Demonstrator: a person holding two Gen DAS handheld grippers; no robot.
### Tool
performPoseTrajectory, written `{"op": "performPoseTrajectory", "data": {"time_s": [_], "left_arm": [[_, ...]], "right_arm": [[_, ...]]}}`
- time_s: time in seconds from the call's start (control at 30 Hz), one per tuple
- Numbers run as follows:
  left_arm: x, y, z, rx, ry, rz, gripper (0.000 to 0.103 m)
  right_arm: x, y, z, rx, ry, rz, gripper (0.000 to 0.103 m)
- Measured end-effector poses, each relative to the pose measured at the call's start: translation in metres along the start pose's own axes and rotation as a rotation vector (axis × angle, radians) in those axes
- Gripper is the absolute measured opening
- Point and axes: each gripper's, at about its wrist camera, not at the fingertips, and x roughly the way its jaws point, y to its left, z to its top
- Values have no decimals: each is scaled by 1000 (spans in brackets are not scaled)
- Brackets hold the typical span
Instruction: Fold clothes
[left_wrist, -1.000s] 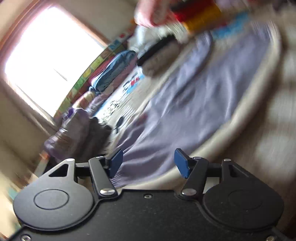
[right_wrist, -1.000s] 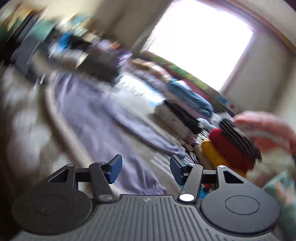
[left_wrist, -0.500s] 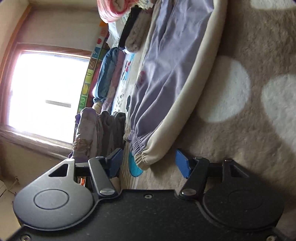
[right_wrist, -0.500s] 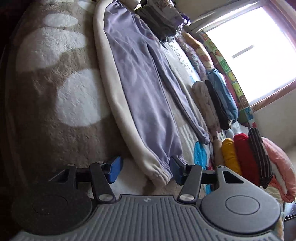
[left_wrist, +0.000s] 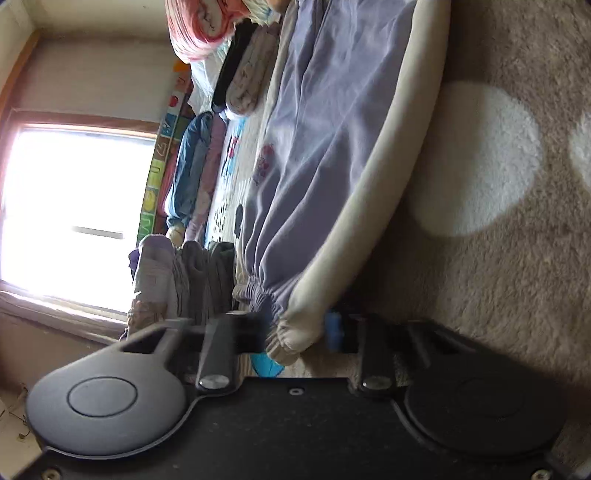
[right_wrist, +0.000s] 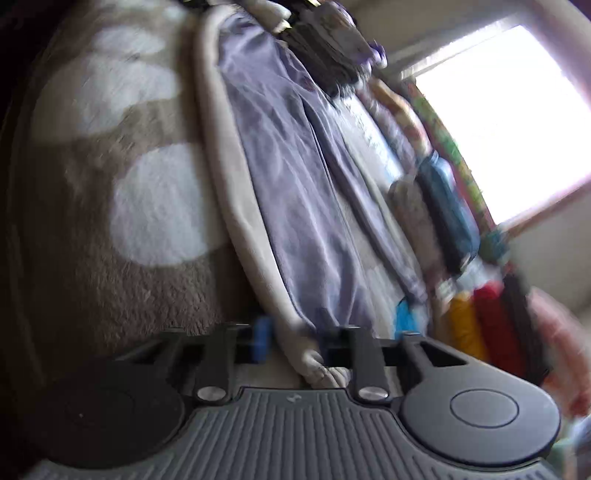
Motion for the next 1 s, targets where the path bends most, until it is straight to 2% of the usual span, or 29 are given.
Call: {"op": "performPoseTrajectory", "data": {"time_s": [0.07,0.27,0.4,0.5,0.73,1.0], "left_arm": [[-1,9,2,-86,4,-17,9],[-1,53,2,-409,17,-44,8],[1,79,2,-589,11,-42,7],[11,99,3,-704,5,-43,7],[55,134,16,-843,11,-43,6],[104,160,13,-938,20,-87,6]], "right_arm": [[-2,-12,2,60,2,18,5],[-7,-65,7,245,-27,53,5],[5,-110,9,358,-34,67,5],[19,-139,14,394,-38,65,5],[67,-196,31,444,-11,68,5],[131,-239,40,485,59,113,5]]}}
